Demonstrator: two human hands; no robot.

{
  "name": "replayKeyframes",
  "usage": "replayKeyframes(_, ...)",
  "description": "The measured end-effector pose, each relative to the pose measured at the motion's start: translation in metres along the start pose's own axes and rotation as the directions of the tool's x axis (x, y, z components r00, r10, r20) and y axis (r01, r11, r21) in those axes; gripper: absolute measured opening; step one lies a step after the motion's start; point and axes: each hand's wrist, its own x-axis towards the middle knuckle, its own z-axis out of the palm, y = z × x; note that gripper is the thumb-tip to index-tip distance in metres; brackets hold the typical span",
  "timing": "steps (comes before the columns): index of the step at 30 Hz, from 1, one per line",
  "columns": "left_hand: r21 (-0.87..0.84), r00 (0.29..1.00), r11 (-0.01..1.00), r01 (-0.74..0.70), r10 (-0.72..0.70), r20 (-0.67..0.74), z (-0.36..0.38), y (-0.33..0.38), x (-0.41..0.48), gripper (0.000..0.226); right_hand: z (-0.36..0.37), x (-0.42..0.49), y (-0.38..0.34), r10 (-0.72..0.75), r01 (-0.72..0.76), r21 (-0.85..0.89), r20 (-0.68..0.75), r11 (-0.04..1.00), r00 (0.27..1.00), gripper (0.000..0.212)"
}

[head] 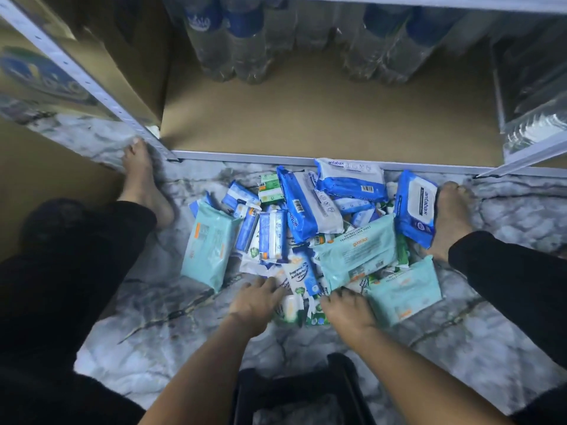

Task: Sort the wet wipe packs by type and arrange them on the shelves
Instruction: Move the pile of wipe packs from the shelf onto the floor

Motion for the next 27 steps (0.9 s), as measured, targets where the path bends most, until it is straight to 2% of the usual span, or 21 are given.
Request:
replayKeyframes(4, -0.078, 0.999, 0.996, 0.03, -0.029, 0.016, -0.031, 0.002, -0.004, 0.056, -0.026, -0.004, 0.001, 0.102, -0.106, 0.027, 0.128, 0.994, 0.987, 0.023)
replayKeyframes(6, -0.118, 1.0, 0.993, 0.026, -0.028, -0.014, -0.054, 0.004, -0.006, 0.044, -0.048, -0.01, 0.009, 0.154, -0.172, 0.123, 0.145, 0.977, 0.977, 0.023)
replayKeyframes(8, -0.155, 0.997, 0.988, 0.004, -0.016, -0.077, -0.077, 0.005, -0.006, 0.038, -0.074, -0.013, 0.027, 0.21, -0.23, 0.295, 0.1, 0.927, 0.973, 0.025)
replayKeyframes(11, -0.213, 0.953, 0.975, -0.066, -0.002, -0.303, -0.128, 0.013, -0.012, 0.035, -0.124, -0.028, 0.065, 0.332, -0.268, 0.467, -0.057, 0.843, 0.942, 0.029)
replayKeyframes(15, -0.248, 0.811, 0.946, -0.207, 0.024, -0.584, -0.219, 0.032, -0.026, 0.032, -0.189, -0.059, 0.119, 0.49, -0.276, 0.592, -0.234, 0.757, 0.84, 0.038)
replayKeyframes(18, -0.16, 0.684, 0.932, -0.324, 0.115, -0.72, -0.289, 0.049, -0.037, 0.028, -0.232, -0.093, 0.157, 0.576, -0.251, 0.655, -0.341, 0.712, 0.743, 0.038)
replayKeyframes(23, 0.041, 0.454, 0.909, -0.414, 0.245, -0.857, -0.393, 0.084, -0.054, 0.026, -0.284, -0.158, 0.221, 0.689, -0.189, 0.711, -0.522, 0.677, 0.503, 0.049)
replayKeyframes(27, 0.097, 0.332, 0.885, -0.456, 0.27, -0.904, -0.462, 0.107, -0.052, 0.022, -0.314, -0.191, 0.279, 0.715, -0.171, 0.71, -0.604, 0.683, 0.351, 0.045)
